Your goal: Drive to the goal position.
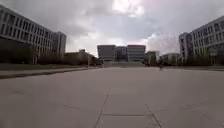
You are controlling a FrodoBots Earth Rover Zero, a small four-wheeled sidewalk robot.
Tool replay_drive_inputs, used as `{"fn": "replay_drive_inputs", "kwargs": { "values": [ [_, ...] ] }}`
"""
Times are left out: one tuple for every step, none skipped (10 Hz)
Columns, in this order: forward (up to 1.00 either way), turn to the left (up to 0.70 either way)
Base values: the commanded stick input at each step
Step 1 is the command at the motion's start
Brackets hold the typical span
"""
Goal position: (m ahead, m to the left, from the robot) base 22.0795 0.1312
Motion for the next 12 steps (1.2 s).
{"fn": "replay_drive_inputs", "kwargs": {
  "values": [
    [0.7,-0.31],
    [0.7,-0.3],
    [0.7,-0.3],
    [0.7,-0.26],
    [0.7,-0.01],
    [0.7,0.0],
    [0.7,0.0],
    [0.7,0.0],
    [0.7,0.0],
    [0.7,0.0],
    [0.7,-0.02],
    [0.7,-0.08]
  ]
}}
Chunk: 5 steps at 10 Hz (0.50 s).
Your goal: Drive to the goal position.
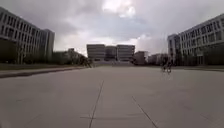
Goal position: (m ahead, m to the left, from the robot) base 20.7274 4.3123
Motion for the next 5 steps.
{"fn": "replay_drive_inputs", "kwargs": {
  "values": [
    [0.7,-0.15],
    [0.7,0.0],
    [0.7,0.0],
    [0.7,0.0],
    [0.7,0.0]
  ]
}}
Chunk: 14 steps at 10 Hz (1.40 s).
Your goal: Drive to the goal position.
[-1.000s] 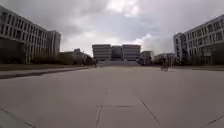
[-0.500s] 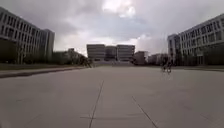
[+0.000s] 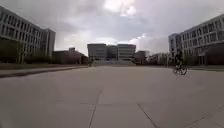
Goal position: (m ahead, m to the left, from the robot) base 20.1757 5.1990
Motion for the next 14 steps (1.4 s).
{"fn": "replay_drive_inputs", "kwargs": {
  "values": [
    [0.7,0.0],
    [0.7,0.0],
    [0.7,0.0],
    [0.7,-0.13],
    [0.7,-0.24],
    [0.7,-0.23],
    [0.7,0.0],
    [0.7,0.0],
    [0.7,0.0],
    [0.7,0.16],
    [0.7,0.06],
    [0.7,0.0],
    [0.72,0.0],
    [0.82,0.0]
  ]
}}
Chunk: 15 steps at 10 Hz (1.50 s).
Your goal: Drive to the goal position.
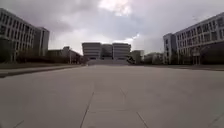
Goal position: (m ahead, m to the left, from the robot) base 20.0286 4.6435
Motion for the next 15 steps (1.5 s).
{"fn": "replay_drive_inputs", "kwargs": {
  "values": [
    [0.85,0.0],
    [0.85,0.0],
    [0.85,0.0],
    [0.89,0.0],
    [1.0,0.0],
    [1.0,0.0],
    [1.0,-0.01],
    [1.0,-0.12],
    [1.0,0.0],
    [1.0,0.0],
    [1.0,0.0],
    [1.0,0.0],
    [1.0,0.0],
    [1.0,0.0],
    [1.0,0.0]
  ]
}}
